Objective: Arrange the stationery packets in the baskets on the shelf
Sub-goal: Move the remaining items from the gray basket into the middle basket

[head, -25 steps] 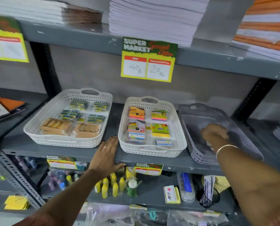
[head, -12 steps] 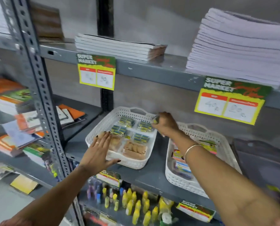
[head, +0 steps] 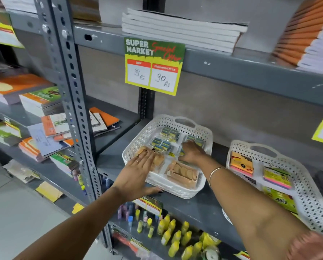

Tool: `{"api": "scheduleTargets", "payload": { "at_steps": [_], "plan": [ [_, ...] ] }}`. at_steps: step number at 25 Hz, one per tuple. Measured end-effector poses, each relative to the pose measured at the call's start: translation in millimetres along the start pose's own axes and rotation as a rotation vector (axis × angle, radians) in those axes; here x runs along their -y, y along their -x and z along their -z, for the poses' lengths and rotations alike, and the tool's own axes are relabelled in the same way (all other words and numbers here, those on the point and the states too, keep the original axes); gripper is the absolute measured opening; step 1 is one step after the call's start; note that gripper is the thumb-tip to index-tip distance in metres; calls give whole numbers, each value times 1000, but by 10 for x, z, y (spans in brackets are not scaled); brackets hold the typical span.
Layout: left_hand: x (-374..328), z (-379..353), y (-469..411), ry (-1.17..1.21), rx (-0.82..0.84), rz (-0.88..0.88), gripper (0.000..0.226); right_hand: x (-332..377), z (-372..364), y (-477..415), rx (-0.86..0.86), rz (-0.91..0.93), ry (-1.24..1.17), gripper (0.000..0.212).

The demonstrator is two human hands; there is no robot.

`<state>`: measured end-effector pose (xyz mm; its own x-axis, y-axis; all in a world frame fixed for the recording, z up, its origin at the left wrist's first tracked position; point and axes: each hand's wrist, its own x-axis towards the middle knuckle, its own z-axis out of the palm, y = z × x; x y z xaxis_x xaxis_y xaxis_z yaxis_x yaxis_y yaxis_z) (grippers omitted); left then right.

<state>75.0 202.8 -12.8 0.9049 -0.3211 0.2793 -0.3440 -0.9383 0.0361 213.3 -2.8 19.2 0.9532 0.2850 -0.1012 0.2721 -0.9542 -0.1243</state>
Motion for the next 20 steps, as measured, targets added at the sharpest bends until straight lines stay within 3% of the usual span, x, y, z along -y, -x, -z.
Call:
{"api": "scheduleTargets", "payload": {
  "at_steps": [8, 15, 17, 20],
  "plan": [
    [1, 18, 9, -7, -5, -2, 110, -44, 0, 18, 42, -18, -8, 60],
    [-55, 137, 37, -23, 69, 37, 113, -466, 437, 482, -259, -64, -178, 49],
    [-159, 184, 57, -52, 10, 60, 111, -708, 521, 749, -372, -130, -205, 43],
    [-612, 196, 77, -114, -26, -82, 102, -1133, 609, 1194, -459, -262, -205, 39]
  ]
}}
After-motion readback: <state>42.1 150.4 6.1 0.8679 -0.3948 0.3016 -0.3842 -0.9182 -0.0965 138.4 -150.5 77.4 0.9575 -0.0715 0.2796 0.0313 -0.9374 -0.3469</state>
